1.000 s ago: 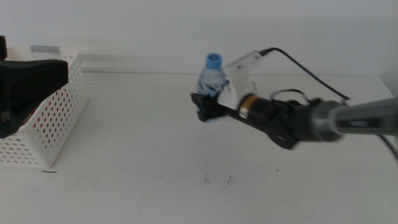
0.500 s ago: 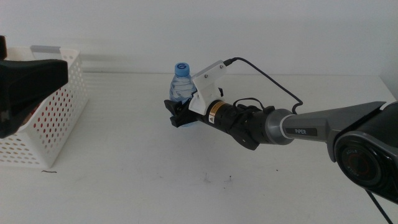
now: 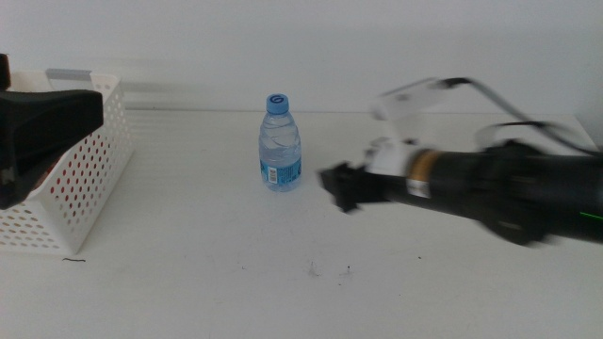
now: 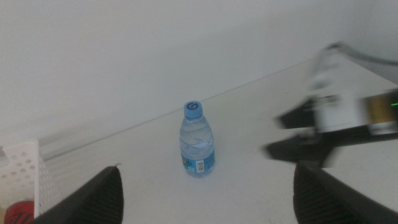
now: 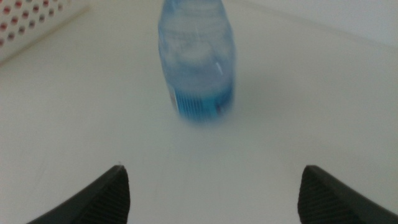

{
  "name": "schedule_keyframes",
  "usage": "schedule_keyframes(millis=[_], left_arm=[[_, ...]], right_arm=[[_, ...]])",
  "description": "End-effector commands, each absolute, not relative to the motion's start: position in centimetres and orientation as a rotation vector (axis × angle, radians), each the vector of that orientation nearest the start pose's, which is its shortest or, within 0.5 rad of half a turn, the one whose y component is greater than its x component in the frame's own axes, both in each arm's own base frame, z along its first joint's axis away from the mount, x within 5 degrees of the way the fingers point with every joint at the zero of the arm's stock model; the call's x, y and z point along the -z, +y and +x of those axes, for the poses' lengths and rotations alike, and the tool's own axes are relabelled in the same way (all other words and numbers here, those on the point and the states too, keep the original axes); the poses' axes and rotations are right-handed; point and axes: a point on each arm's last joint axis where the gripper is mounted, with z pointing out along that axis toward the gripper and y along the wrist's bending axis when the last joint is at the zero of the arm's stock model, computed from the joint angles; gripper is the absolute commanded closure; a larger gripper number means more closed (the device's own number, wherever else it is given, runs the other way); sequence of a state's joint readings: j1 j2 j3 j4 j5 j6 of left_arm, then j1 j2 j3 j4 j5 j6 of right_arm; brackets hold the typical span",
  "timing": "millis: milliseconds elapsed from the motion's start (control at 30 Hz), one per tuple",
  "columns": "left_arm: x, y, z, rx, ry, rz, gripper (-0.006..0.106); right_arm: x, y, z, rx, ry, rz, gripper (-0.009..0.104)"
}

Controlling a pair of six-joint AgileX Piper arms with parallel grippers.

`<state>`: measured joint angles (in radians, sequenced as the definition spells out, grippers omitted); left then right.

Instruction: Use arms to grab the bottles and put them into the dustbin to the left of the table.

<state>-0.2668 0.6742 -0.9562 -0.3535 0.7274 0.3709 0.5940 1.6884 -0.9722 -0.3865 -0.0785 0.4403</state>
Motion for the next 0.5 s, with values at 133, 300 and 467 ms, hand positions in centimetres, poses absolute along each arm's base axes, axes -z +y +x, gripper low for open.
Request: schedule_keyframes(millis=[133,300,467], left_arm=[[-41.2,-5.0,10.4,0.338,1.822,0.496,0.007],[-41.2,-5.0,10.4,0.338,1.822,0.496,0.007],[-41.2,-5.0,10.4,0.338,1.822,0.496,0.007]], right_arm=[[-31.9,15.4,22.3,-0.253,2.189,-0.508,0.009],[-39.8,13.3,19.4,-0.264,2.18,-0.509,0.009],[-44.3,11.7,18.2,-0.212,2.191,-0.469,0.009]])
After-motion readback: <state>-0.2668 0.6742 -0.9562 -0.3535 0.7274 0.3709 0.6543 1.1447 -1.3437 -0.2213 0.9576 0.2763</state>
